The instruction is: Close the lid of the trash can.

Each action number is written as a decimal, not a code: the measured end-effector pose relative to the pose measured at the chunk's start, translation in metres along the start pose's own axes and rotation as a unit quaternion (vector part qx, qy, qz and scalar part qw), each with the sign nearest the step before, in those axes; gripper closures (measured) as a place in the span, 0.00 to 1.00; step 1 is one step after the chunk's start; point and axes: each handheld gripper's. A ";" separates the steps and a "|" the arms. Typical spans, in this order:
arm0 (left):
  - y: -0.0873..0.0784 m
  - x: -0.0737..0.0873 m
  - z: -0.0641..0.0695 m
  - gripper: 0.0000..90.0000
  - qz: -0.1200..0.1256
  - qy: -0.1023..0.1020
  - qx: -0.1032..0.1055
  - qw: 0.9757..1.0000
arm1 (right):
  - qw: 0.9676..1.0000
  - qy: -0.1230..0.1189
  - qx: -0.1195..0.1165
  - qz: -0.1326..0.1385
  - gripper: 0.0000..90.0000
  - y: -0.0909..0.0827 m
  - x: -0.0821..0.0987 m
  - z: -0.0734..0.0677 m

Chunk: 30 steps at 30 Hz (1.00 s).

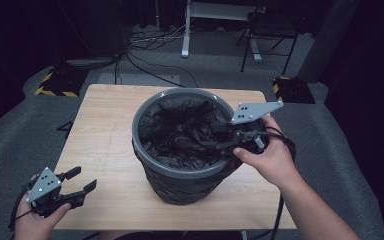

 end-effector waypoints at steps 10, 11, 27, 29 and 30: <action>0.000 0.000 0.000 0.35 -0.001 0.000 0.000 1.000 | 1.000 -0.014 0.015 0.001 0.41 -0.004 0.007 -0.005; -0.001 0.000 -0.001 0.35 0.000 -0.002 0.000 1.000 | 1.000 -0.015 0.019 0.009 0.40 -0.007 0.007 -0.006; 0.003 0.002 -0.003 0.34 -0.005 -0.002 0.003 1.000 | 0.995 0.015 0.091 0.048 0.38 -0.077 0.047 0.001; 0.004 0.002 -0.002 0.34 -0.007 0.000 0.004 1.000 | 0.994 0.024 0.100 0.046 0.38 -0.082 0.057 0.004; 0.005 0.002 -0.002 0.34 -0.008 0.000 0.005 1.000 | 0.993 0.027 0.104 0.044 0.37 -0.085 0.062 0.005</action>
Point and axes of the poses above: each handheld gripper's, and its own axes: y roughly forward along the jaws, x roughly out of its underside, z roughly to its right, and after that the axes turned 1 degree about x, right-handed
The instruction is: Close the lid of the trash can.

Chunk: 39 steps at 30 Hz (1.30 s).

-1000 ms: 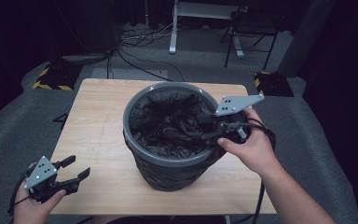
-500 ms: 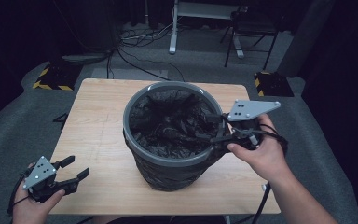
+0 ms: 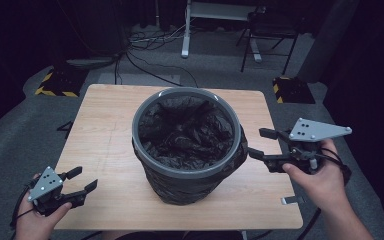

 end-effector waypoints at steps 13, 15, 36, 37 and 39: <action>0.001 0.008 -0.003 0.34 -0.016 -0.006 -0.003 1.000 | 0.996 0.049 0.056 -0.048 0.34 -0.012 0.065 0.035; 0.001 0.011 -0.004 0.34 -0.020 -0.010 -0.002 1.000 | 0.995 0.051 0.063 -0.056 0.33 -0.010 0.074 0.038; 0.004 0.024 -0.010 0.34 -0.045 -0.019 -0.005 0.999 | 0.989 0.082 0.069 -0.106 0.30 0.017 0.141 0.041; 0.005 0.025 -0.010 0.34 -0.044 -0.023 -0.006 0.999 | 0.988 0.082 0.070 -0.110 0.30 0.019 0.144 0.041; 0.005 0.026 -0.011 0.34 -0.048 -0.022 -0.006 0.999 | 0.987 0.083 0.073 -0.115 0.30 0.021 0.149 0.040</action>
Point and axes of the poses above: each handheld gripper's, and its own axes: y roughly forward along the jaws, x roughly out of its underside, z roughly to its right, and after that the axes turned 1 degree about x, right-handed
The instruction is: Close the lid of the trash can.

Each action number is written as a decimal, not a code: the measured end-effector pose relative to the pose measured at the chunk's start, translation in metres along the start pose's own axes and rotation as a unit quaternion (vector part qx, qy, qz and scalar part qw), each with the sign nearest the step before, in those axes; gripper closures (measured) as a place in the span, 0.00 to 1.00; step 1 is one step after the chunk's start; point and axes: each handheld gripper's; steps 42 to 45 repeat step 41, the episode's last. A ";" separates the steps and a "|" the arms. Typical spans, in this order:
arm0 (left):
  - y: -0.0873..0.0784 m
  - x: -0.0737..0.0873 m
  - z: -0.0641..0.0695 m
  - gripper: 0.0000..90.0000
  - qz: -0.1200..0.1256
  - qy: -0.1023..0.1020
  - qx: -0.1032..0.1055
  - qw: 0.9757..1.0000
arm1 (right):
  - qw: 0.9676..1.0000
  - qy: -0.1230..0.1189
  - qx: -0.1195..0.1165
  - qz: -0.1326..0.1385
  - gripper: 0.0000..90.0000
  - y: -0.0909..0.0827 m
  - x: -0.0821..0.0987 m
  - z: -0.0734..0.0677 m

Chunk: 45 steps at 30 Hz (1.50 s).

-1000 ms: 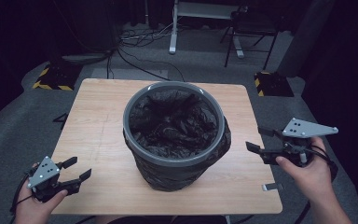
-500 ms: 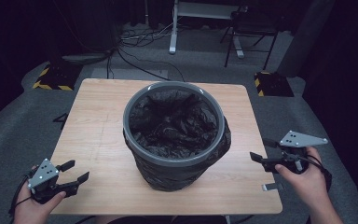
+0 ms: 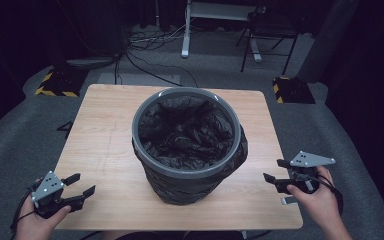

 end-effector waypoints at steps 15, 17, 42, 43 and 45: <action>0.008 0.012 -0.006 0.34 -0.029 0.003 -0.015 0.999 | 0.999 0.020 0.003 -0.041 0.29 0.034 0.046 -0.005; 0.009 0.013 -0.007 0.34 -0.031 0.005 -0.016 0.999 | 0.999 0.020 0.007 -0.047 0.29 0.038 0.053 -0.005; 0.021 0.026 -0.010 0.32 -0.059 -0.005 -0.003 0.998 | 0.999 0.031 0.020 -0.023 0.15 0.063 0.097 -0.014; 0.021 0.026 -0.010 0.32 -0.059 -0.005 -0.003 0.998 | 0.999 0.031 0.020 -0.023 0.15 0.063 0.097 -0.014; 0.021 0.026 -0.010 0.32 -0.059 -0.005 -0.003 0.998 | 0.999 0.031 0.020 -0.023 0.15 0.063 0.097 -0.014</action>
Point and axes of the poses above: each handheld gripper's, and its own axes: y roughly forward along the jaws, x roughly out of its underside, z roughly to its right, and after that the axes turned 1 degree about x, right-handed
